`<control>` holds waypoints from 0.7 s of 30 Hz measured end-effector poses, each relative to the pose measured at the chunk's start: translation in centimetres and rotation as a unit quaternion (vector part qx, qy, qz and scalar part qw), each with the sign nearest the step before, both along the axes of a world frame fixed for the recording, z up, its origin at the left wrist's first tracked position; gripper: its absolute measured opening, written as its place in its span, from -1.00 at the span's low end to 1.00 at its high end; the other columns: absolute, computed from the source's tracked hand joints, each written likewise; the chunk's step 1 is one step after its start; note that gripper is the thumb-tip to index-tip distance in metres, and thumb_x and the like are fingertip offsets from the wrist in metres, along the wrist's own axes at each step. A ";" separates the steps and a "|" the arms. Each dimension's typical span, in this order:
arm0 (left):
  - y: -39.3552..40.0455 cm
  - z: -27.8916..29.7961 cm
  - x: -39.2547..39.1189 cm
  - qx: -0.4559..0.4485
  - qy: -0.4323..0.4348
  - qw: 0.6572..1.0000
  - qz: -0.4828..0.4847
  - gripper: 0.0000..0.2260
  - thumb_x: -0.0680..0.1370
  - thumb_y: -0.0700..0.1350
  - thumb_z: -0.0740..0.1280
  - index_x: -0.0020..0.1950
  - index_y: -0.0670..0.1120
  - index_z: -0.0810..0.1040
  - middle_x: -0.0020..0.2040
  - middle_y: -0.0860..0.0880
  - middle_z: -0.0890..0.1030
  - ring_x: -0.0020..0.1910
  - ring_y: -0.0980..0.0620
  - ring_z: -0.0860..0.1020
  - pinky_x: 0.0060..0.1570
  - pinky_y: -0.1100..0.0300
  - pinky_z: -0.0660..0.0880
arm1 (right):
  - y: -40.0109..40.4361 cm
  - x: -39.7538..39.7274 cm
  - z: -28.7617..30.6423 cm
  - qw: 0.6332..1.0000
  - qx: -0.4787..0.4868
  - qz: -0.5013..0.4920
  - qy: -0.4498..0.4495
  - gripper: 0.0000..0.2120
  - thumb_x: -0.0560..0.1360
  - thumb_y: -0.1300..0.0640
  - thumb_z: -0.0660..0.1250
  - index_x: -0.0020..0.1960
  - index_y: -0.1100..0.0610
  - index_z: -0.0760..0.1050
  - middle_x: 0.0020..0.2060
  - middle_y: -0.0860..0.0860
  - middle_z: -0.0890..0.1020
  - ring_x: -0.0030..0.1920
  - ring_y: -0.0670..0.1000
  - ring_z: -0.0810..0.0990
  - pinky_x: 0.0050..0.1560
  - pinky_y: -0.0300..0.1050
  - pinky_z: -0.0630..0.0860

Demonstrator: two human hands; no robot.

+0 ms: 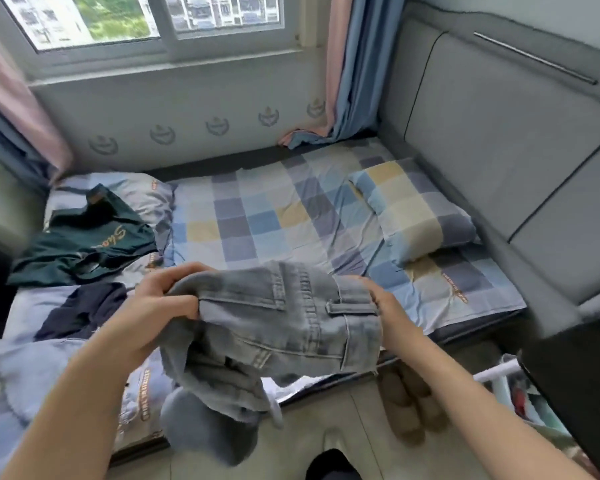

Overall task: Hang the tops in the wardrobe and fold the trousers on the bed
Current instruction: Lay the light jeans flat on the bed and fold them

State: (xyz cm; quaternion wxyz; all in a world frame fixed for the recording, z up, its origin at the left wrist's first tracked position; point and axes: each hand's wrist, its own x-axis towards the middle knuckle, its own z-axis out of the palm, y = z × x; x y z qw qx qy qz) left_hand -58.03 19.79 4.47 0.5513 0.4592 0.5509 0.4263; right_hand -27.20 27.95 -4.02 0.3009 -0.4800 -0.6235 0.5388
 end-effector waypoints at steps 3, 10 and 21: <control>2.0 -1.4 0.0 -0.027 0.079 0.994 0.076 -0.61 0.33 -0.37 0.34 0.04 -0.01 0.69 0.02 -0.04 0.69 0.06 -0.03 0.64 0.01 0.14 0.57 | 2.8 0.9 3.7 0.987 0.139 0.067 -0.045 -0.80 0.53 0.32 0.32 -0.03 0.02 0.56 -0.17 -0.08 0.67 -0.13 -0.14 0.63 -0.13 -0.18 0.52; 4.3 -2.5 4.8 -0.057 0.145 0.983 0.094 -0.31 0.53 -0.35 0.37 0.52 0.16 0.25 0.42 0.10 0.38 0.42 -0.03 0.39 0.16 0.18 0.46 | 6.5 -4.1 9.6 0.978 0.170 0.122 -0.025 -0.83 0.52 0.16 0.31 -0.22 0.22 0.51 -0.39 0.07 0.55 -0.35 0.01 0.47 -0.32 -0.04 0.37; 6.0 0.4 9.6 0.235 0.280 0.921 0.134 -0.37 0.33 -0.45 0.51 0.21 0.13 0.52 0.11 0.18 0.60 0.08 0.38 0.54 0.09 0.43 0.46 | 9.7 -4.6 10.0 0.972 0.179 0.126 -0.091 -0.74 0.41 0.03 0.46 -0.24 0.20 0.51 -0.41 -0.01 0.51 -0.38 -0.10 0.43 -0.31 -0.13 0.36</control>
